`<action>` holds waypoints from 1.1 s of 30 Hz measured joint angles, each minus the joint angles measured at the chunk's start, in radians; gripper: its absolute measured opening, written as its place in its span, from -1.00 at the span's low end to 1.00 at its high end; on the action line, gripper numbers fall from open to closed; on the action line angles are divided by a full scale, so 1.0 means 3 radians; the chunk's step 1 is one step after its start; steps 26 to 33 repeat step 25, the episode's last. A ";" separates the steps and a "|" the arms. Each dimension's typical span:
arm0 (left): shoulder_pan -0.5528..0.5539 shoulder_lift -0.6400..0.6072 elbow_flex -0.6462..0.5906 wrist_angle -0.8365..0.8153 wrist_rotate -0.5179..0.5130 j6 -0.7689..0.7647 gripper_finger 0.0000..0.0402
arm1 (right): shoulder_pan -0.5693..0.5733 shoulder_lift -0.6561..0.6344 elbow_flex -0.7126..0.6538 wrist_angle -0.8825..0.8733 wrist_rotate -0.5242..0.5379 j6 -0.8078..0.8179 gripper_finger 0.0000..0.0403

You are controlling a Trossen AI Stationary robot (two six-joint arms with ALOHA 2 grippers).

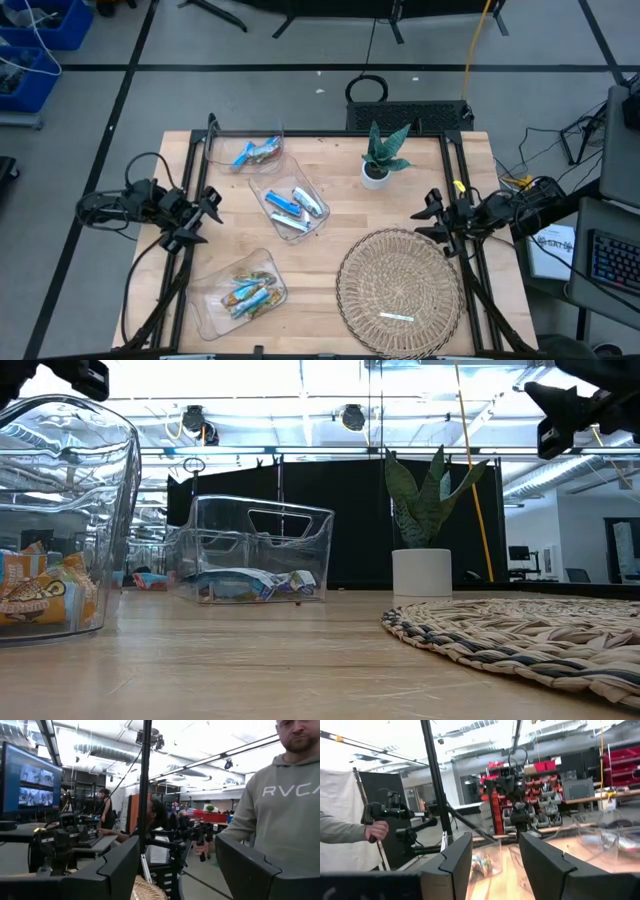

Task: Pick and place Granola Bars by type
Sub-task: Return to Home Position

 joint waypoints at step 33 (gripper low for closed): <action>0.0069 0.0000 -0.0096 -0.0140 0.0167 0.0361 0.30 | 0.0000 -0.0001 0.0003 -0.0264 0.0061 0.0248 -0.23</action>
